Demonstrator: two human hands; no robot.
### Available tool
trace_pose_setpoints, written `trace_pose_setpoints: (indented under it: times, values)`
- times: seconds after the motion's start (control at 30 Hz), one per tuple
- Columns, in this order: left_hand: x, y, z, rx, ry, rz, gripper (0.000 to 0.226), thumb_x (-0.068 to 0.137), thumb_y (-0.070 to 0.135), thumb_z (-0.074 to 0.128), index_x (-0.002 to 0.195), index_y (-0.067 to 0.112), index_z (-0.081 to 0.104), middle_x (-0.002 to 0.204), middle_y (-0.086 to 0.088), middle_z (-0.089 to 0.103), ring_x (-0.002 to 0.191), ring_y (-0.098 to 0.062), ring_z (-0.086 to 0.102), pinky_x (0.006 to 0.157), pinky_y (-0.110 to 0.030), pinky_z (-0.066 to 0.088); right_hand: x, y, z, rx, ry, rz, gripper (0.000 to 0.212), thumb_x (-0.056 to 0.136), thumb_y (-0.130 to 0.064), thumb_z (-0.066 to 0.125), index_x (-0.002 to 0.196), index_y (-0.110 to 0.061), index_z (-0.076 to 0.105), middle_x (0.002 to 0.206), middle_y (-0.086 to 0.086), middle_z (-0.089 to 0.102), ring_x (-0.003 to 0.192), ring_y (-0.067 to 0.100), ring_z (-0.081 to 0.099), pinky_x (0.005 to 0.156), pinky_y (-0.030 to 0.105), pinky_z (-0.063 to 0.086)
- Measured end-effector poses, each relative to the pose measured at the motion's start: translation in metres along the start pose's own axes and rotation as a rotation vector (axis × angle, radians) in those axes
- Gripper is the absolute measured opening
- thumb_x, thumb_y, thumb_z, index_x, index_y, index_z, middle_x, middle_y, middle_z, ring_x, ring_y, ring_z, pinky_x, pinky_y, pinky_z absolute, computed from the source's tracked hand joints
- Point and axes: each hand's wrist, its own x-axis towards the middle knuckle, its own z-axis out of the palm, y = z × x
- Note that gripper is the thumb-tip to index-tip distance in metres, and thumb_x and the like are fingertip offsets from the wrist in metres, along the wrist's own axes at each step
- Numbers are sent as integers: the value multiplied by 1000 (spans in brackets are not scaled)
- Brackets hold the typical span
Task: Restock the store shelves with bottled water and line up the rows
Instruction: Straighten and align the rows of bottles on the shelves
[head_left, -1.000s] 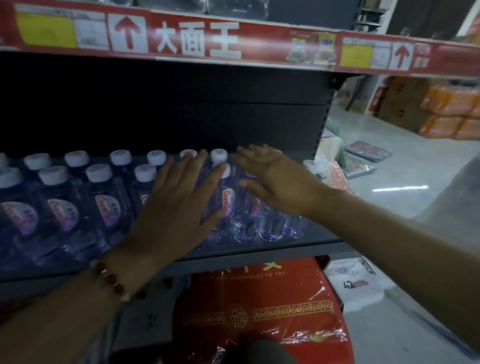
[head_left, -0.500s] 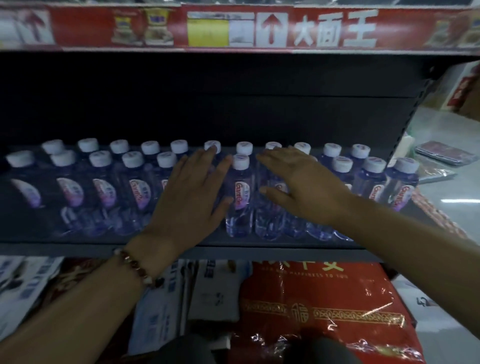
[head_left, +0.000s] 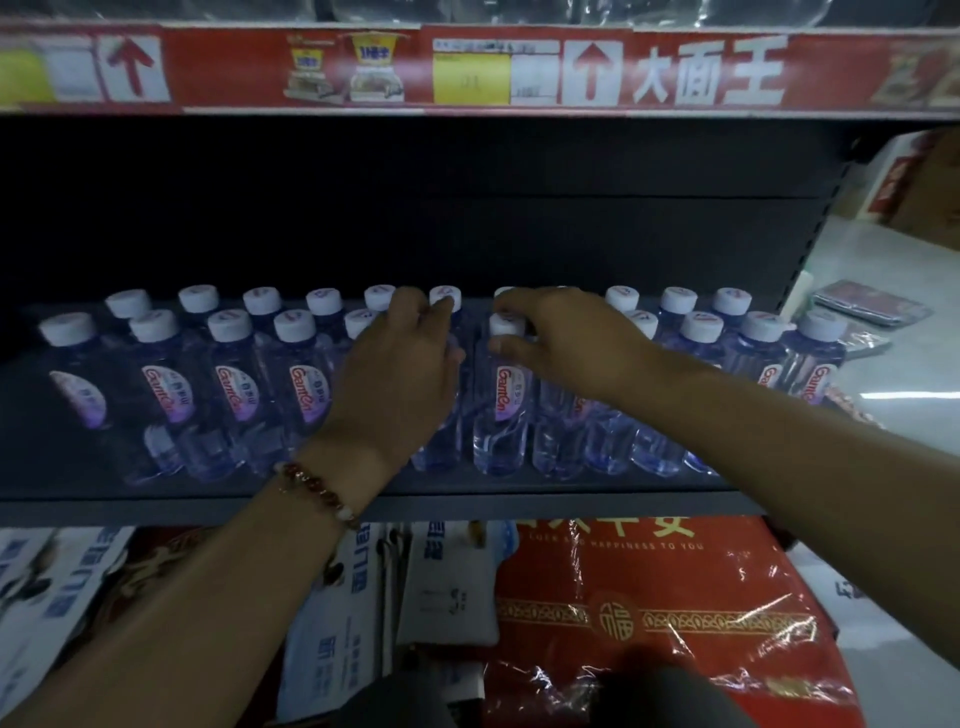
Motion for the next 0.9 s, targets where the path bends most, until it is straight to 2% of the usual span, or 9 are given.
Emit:
trace_pose_setpoints:
  times: [0.1, 0.17, 0.27, 0.4, 0.5, 0.63, 0.77, 0.9]
  values:
    - [8, -4, -4, -51, -94, 43, 58, 92, 29, 72, 142, 6, 53, 129, -15, 48, 110, -35, 55, 95, -46, 48, 2, -1, -4, -14, -1, 10, 17, 95, -39, 61, 95, -22, 58, 89, -3, 65, 83, 20, 63, 75, 36, 51]
    - [13, -4, -9, -111, -177, 40, 59, 89, 32, 75, 141, 13, 54, 133, -12, 51, 118, -31, 53, 101, -43, 44, 2, -1, -7, -30, -7, 16, 22, 94, -39, 62, 103, -19, 65, 91, -2, 68, 84, 19, 64, 75, 35, 50]
    - [21, -6, -17, -179, -235, 23, 44, 87, 32, 76, 126, 15, 61, 121, -7, 62, 113, -24, 58, 93, -37, 47, 0, 1, -11, -27, -4, 3, 25, 94, -39, 63, 108, -19, 70, 92, -1, 70, 82, 17, 63, 72, 32, 48]
    - [21, -6, -20, -250, -217, -7, 53, 87, 33, 78, 133, 16, 58, 126, -4, 61, 116, -18, 57, 88, -26, 39, 0, 2, -15, -25, -27, -7, 21, 94, -37, 64, 102, -18, 70, 83, -6, 64, 78, 16, 60, 68, 30, 42]
    - [20, 1, -16, -284, -202, 28, 46, 88, 30, 77, 128, 13, 62, 121, -5, 63, 111, -20, 59, 88, -29, 42, -1, 3, -17, -20, -32, -8, 20, 93, -37, 65, 102, -20, 70, 83, -5, 67, 76, 15, 60, 68, 30, 43]
    - [20, 0, -15, -301, -186, 49, 53, 89, 28, 76, 137, 15, 58, 128, -6, 61, 116, -20, 56, 91, -26, 37, -3, 7, -18, -12, -40, -18, 23, 93, -40, 65, 101, -19, 71, 81, -1, 68, 74, 15, 62, 65, 30, 43]
    - [18, -5, -15, -307, -203, 56, 57, 89, 30, 76, 141, 16, 56, 134, -8, 59, 122, -22, 55, 100, -30, 40, -4, 7, -17, 9, -35, -25, 25, 93, -40, 65, 103, -18, 72, 84, 1, 70, 77, 17, 65, 72, 36, 50]
    - [15, -4, -14, -235, -217, 67, 67, 91, 31, 74, 150, 13, 46, 147, -11, 51, 135, -26, 46, 105, -26, 29, -3, 6, -17, -1, -42, -19, 27, 94, -40, 64, 107, -17, 72, 87, 4, 71, 78, 18, 65, 74, 37, 51]
